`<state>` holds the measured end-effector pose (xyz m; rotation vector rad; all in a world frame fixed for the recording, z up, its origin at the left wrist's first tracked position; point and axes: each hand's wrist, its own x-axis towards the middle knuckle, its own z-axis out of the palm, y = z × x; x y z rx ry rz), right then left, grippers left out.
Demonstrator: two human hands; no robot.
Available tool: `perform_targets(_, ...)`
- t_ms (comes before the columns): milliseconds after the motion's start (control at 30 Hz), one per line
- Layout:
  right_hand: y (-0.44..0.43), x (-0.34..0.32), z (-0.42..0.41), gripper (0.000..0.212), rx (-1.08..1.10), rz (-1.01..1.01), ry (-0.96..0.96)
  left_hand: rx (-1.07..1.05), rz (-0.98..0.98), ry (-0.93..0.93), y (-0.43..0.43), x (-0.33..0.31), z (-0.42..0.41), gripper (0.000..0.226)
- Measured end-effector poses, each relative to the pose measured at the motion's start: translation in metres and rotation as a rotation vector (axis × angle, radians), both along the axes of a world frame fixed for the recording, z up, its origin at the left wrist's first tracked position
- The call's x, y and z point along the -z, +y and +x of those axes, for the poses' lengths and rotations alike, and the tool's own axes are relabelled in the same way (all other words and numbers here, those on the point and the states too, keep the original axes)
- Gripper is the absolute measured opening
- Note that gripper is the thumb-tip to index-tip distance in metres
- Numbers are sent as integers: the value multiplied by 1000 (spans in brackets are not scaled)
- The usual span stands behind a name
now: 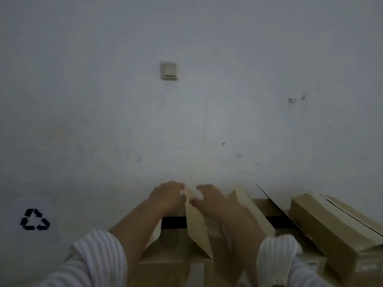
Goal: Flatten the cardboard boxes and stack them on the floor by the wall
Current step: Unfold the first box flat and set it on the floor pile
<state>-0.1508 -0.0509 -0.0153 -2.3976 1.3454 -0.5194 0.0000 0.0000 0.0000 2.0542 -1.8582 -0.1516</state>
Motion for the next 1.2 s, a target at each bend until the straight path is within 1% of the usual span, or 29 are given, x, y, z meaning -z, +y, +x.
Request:
perform_targets(33, 6, 15, 5, 64, -5, 58, 26, -8, 66, -20, 4, 12, -1, 39)
perform_targets(100, 15, 50, 15, 57, -27, 121, 60, -8, 103, -23, 6, 44, 1, 33)
perform_targets(133, 21, 68, 18, 54, -37, 139, 61, -29, 127, -42, 11, 61, 3, 35)
perform_targets(200, 29, 92, 25, 52, -29, 160, -1, -65, 173, -62, 15, 89, 9, 44)
perform_targets(300, 30, 100, 28, 48, -22, 82, -72, -91, 109, -74, 20, 101, 20, 53)
perform_targets(367, 25, 96, 22, 45, -10, 33, -99, -130, 40, -55, 23, 97, 33, 50)
perform_targets(433, 13, 86, 8, 43, 45, 13, -117, -252, -18, 9, 31, 86, 52, 45)
perform_targets(467, 6, 81, -2, 40, 66, -1, -112, -318, -25, -34, 35, 82, 63, 44)
perform_targets(500, -1, 79, -12, 36, 76, -29, -85, -376, 8, -122, 40, 81, 73, 44)
perform_targets(567, -11, 79, -34, 29, 103, -112, 24, -476, 128, -301, 54, 87, 90, 49)
perform_targets(600, -13, 80, -44, 29, 123, -150, 95, -531, 197, -332, 59, 92, 94, 50)
perform_targets(667, -19, 88, -56, 39, 156, -170, 194, -584, 310, -266, 64, 104, 95, 46)
perform_targets(733, -23, 97, -62, 51, 167, -133, 236, -580, 349, -136, 66, 115, 93, 42)
perform_targets(833, -22, 104, -63, 55, 222, -16, 234, -417, 362, 77, 62, 144, 91, 53)
perform_targets(867, -21, 107, -62, 58, 259, -19, 285, -395, 356, 172, 59, 155, 90, 55)
perform_targets(933, -21, 114, -61, 62, 279, -115, 504, -411, 310, 337, 57, 174, 88, 56)
perform_targets(967, -21, 119, -58, 63, 256, -135, 590, -420, 270, 386, 56, 181, 89, 56)
perform_targets(1000, -22, 125, -55, 64, 231, -119, 626, -429, 235, 408, 56, 186, 90, 55)
perform_targets(1033, -22, 132, -50, 64, 205, -66, 613, -437, 213, 411, 55, 191, 92, 56)
perform_targets(1067, -22, 138, -44, 64, 179, 14, 558, -444, 201, 411, 54, 195, 95, 56)
perform_targets(1133, -22, 151, -29, 62, 151, 212, 369, -432, 177, 440, 52, 201, 100, 57)
perform_targets(1200, -19, 163, -18, 63, 166, 413, 131, -407, 141, 501, 50, 205, 101, 57)
